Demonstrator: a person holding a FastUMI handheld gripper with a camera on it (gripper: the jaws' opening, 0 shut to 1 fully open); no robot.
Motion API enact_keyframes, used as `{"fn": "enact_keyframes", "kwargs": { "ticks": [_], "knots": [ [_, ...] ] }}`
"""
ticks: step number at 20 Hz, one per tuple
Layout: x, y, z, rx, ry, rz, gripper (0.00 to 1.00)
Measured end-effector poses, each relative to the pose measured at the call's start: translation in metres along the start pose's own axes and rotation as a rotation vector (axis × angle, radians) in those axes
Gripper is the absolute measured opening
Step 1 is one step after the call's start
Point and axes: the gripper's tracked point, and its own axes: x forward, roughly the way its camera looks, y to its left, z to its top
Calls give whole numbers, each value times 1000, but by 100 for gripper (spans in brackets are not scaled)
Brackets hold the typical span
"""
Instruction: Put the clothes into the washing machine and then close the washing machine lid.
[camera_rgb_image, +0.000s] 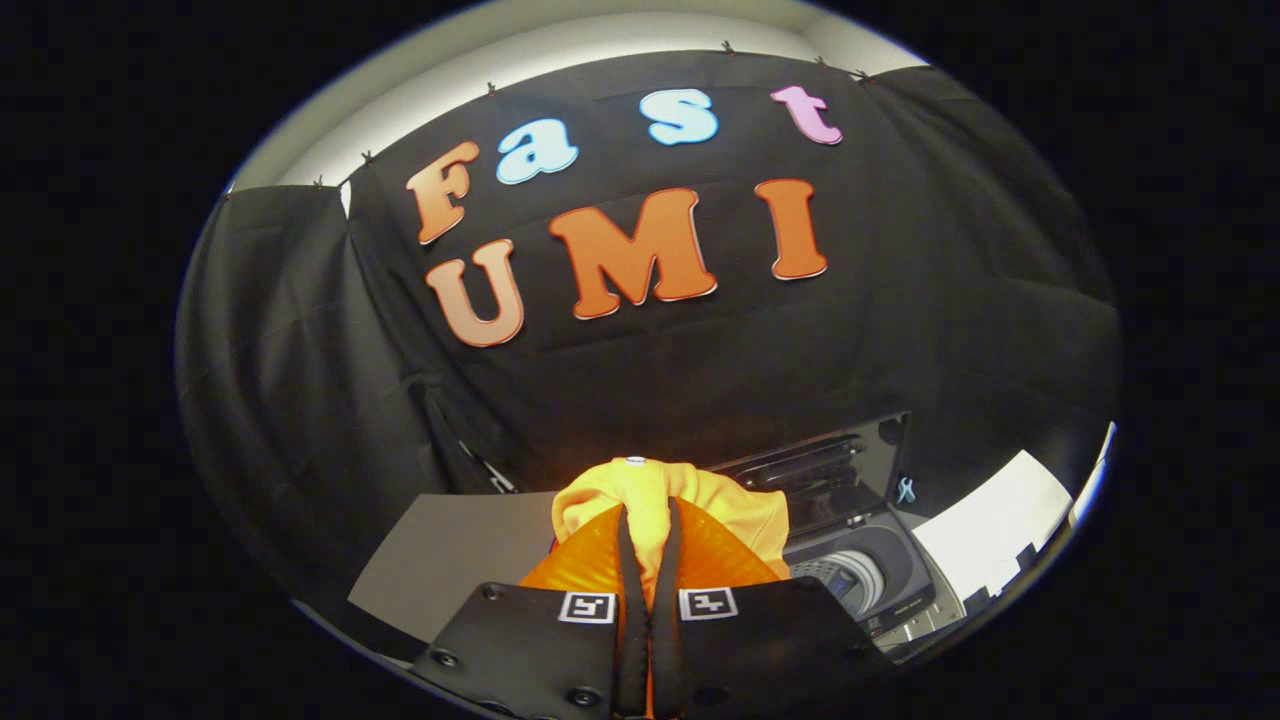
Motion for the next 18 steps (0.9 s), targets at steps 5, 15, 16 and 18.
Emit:
{"fn": "enact_keyframes", "kwargs": {
  "ticks": [5,15,16,18],
  "knots": [
    [-8,-85,15,21,-30,-105,10],
    [51,-176,-50,15,140,-128,10],
    [58,-184,-58,11,154,-127,10],
    [71,-199,-68,-4,167,-131,10]
  ]
}}
